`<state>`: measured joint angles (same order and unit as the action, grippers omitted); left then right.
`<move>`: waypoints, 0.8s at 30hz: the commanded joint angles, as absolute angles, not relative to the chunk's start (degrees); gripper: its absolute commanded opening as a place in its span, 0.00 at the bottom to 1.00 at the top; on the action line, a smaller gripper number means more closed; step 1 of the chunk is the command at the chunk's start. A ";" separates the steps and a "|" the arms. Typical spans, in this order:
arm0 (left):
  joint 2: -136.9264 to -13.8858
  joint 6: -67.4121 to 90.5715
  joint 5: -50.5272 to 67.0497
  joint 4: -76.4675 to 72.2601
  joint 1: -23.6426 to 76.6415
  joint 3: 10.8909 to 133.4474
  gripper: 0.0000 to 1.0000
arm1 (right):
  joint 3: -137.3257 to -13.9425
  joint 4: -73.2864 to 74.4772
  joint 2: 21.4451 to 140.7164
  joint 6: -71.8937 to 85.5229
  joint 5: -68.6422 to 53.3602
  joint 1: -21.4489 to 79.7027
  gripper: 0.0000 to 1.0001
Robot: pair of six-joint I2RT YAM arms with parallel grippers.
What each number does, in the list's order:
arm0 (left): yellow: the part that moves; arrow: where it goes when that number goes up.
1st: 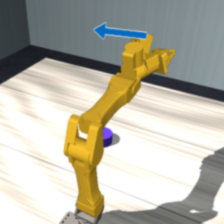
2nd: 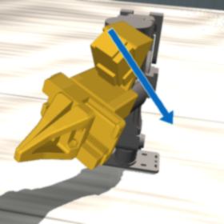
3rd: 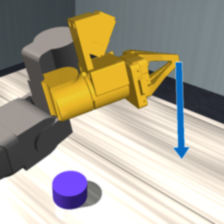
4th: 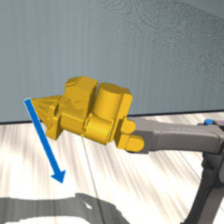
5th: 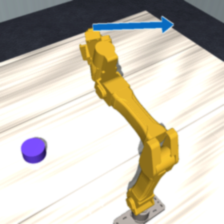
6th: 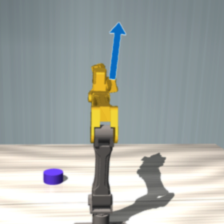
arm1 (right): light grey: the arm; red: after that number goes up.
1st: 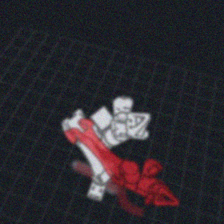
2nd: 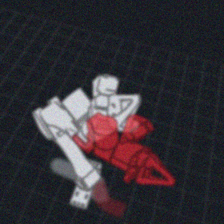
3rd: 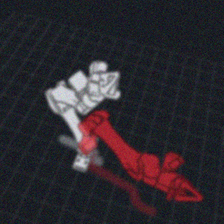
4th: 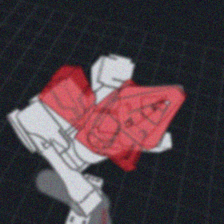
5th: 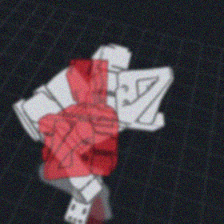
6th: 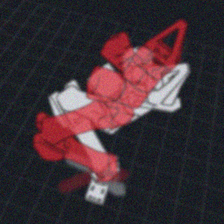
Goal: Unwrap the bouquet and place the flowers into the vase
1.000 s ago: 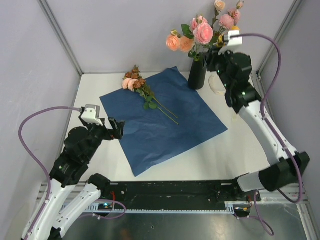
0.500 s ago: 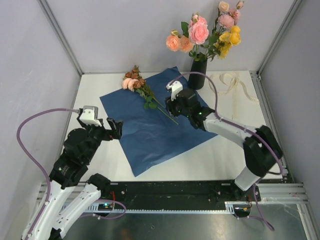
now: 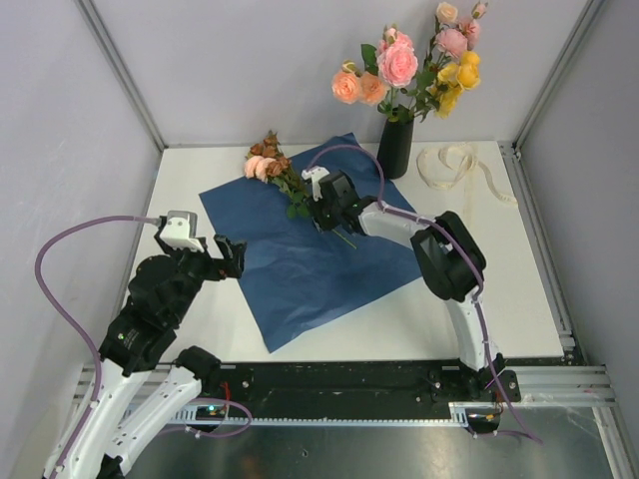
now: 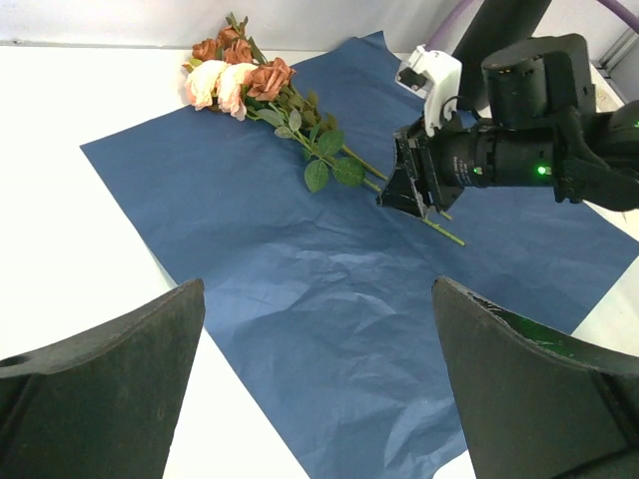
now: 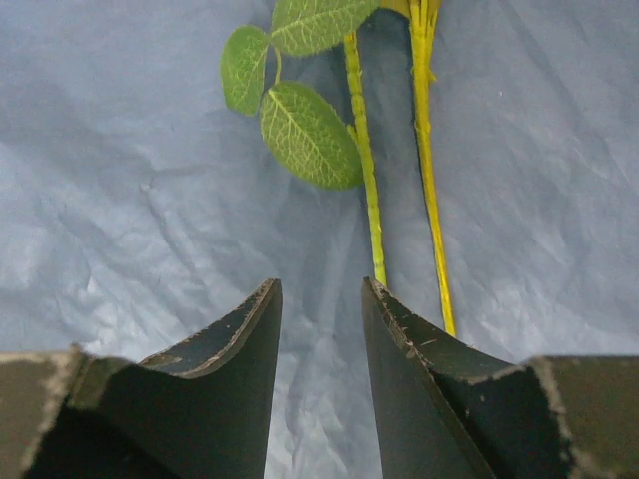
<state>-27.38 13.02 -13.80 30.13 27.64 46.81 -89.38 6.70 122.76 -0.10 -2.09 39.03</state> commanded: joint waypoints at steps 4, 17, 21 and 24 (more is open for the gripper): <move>-27.85 12.48 -14.31 28.57 27.95 46.58 1.00 | -101.42 15.45 129.07 2.24 -2.65 38.15 0.43; -27.82 12.41 -14.20 28.56 27.95 46.62 1.00 | -111.55 26.09 135.65 3.60 -1.76 37.02 0.44; -27.49 12.39 -14.32 28.59 27.95 46.58 1.00 | -112.85 27.76 137.00 3.54 -2.08 37.26 0.42; -27.32 12.21 -14.19 28.62 27.97 46.54 1.00 | -113.15 28.32 137.50 3.46 -1.69 37.37 0.37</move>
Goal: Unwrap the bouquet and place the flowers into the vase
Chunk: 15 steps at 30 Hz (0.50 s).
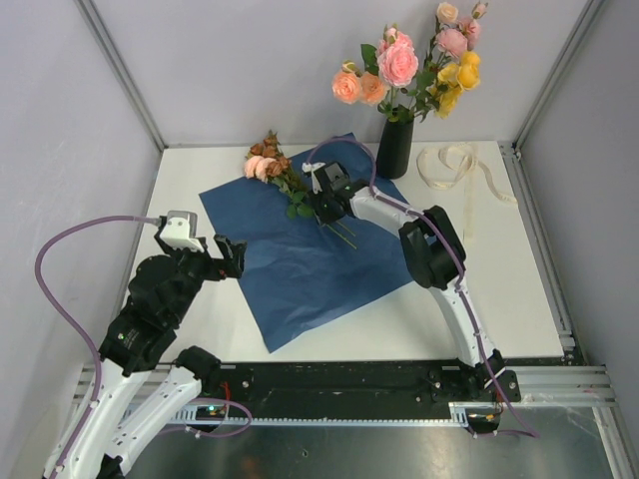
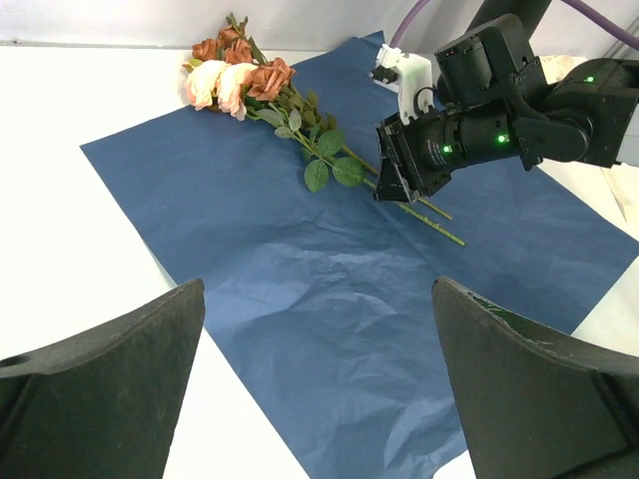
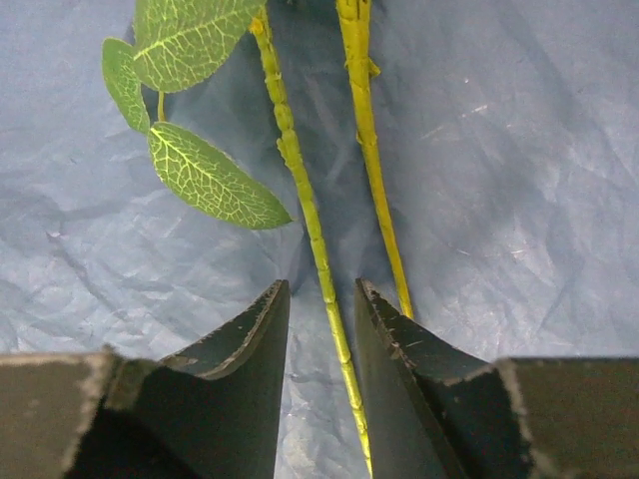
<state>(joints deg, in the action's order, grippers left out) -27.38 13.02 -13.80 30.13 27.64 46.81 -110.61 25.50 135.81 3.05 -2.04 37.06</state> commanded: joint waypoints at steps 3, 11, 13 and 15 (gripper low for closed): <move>-27.15 12.14 -14.08 28.64 27.93 46.51 1.00 | -113.13 28.30 137.38 3.51 -1.24 37.48 0.25; -26.93 13.60 -14.38 28.52 27.95 46.47 0.99 | -106.43 18.21 128.07 0.33 -1.65 38.94 0.00; -27.17 15.35 -14.56 28.51 27.95 46.58 0.98 | -104.32 15.47 125.20 0.28 -2.35 38.96 0.00; -27.78 17.68 -13.84 28.62 27.95 47.04 0.97 | -101.91 12.59 122.29 0.27 -3.18 38.83 0.00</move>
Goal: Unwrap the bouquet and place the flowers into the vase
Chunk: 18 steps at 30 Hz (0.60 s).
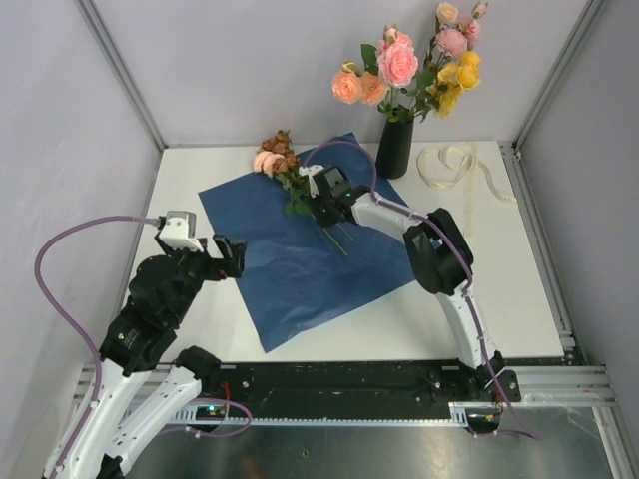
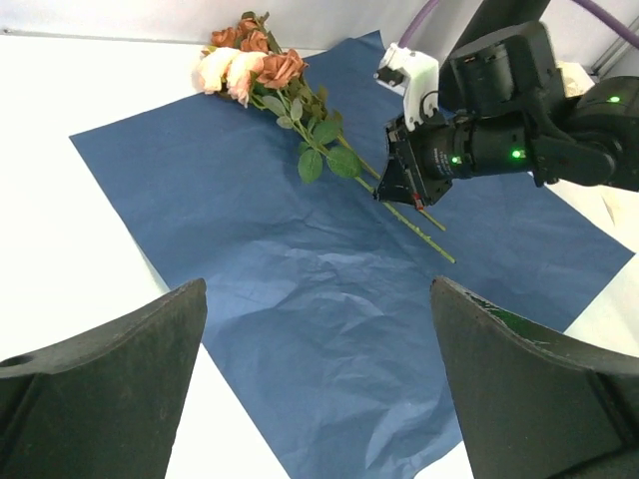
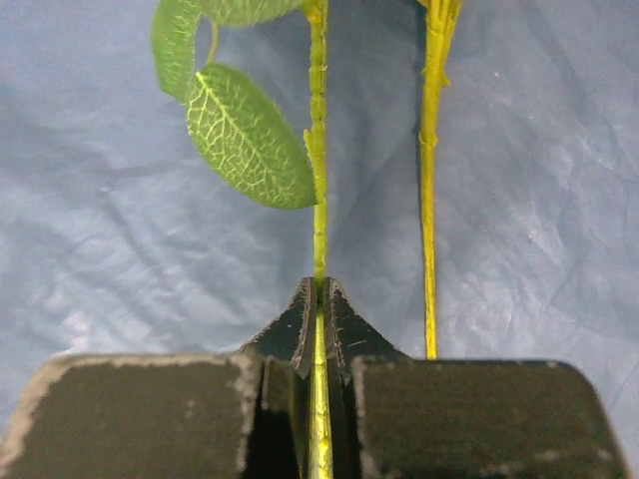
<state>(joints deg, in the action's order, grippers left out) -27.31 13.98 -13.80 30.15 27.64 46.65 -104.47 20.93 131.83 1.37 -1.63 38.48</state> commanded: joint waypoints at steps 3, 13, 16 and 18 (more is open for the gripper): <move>-29.49 21.71 -11.19 28.60 27.95 48.45 0.93 | -96.16 7.18 117.06 1.46 -5.31 38.78 0.00; -43.99 36.32 -6.47 24.04 27.87 53.39 0.86 | -72.58 -13.07 97.71 12.14 -7.27 41.06 0.00; -50.15 42.12 -5.14 20.09 27.74 52.98 0.86 | -68.44 -14.59 95.07 13.25 -4.57 42.49 0.00; -53.93 45.84 -4.29 17.30 27.72 51.83 0.86 | -65.76 -16.79 94.28 14.04 -3.58 42.97 0.00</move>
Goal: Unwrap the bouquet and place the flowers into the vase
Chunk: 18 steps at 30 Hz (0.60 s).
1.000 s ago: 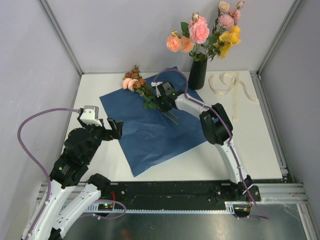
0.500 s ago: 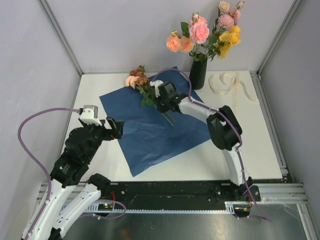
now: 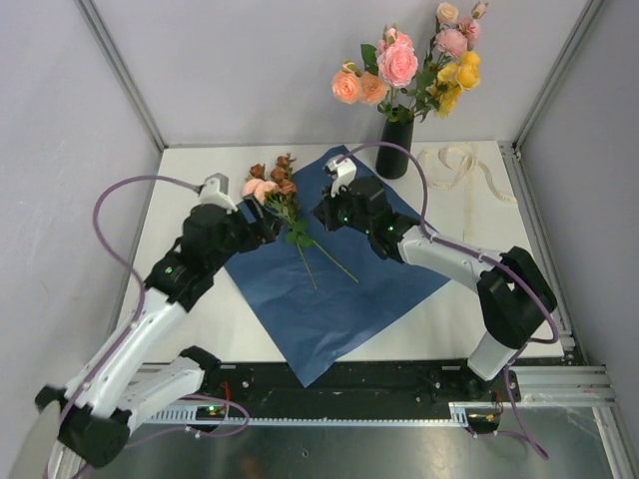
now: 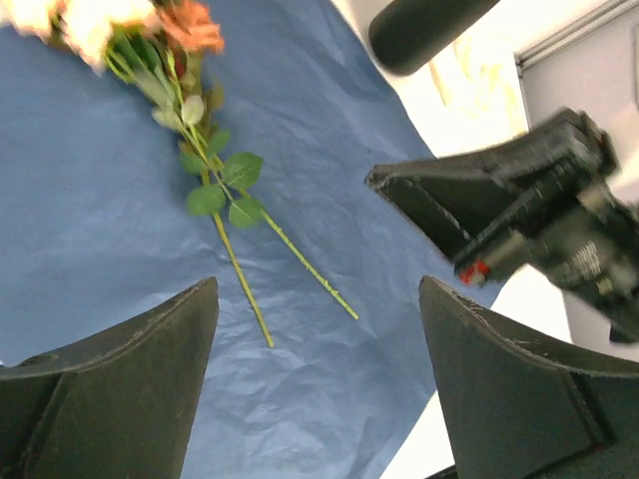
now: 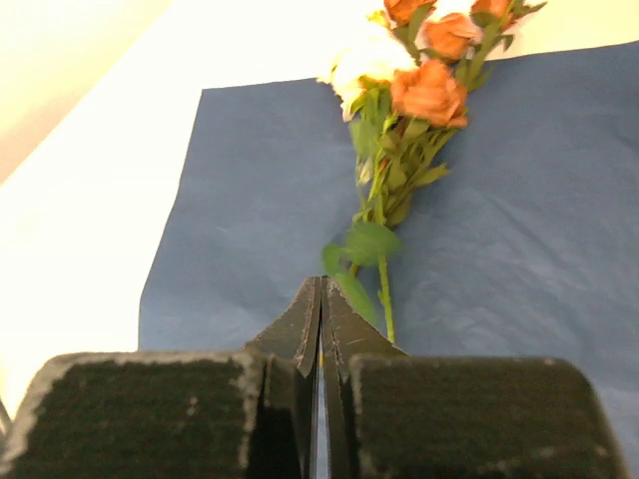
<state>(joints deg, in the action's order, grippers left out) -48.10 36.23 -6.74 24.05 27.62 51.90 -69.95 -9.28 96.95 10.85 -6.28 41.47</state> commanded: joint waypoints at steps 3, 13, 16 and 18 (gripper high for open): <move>-58.66 49.46 -4.00 13.08 27.38 49.17 0.87 | -63.73 -17.38 94.95 14.53 -3.55 43.05 0.00; -54.03 47.84 -7.58 11.96 24.70 42.31 0.89 | -71.38 -7.81 106.22 5.87 -6.44 41.50 0.30; -49.51 47.22 -6.98 12.48 23.17 39.60 0.90 | -74.48 -5.21 110.59 5.53 -6.76 41.49 0.35; -46.85 47.38 -6.60 12.99 21.99 37.91 0.91 | -76.54 -3.92 113.12 5.43 -6.66 41.55 0.38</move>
<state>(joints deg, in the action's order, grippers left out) -51.66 47.13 -5.74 14.41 23.90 40.03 -71.66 -7.84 109.27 7.40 -6.17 41.74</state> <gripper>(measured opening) 0.901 0.359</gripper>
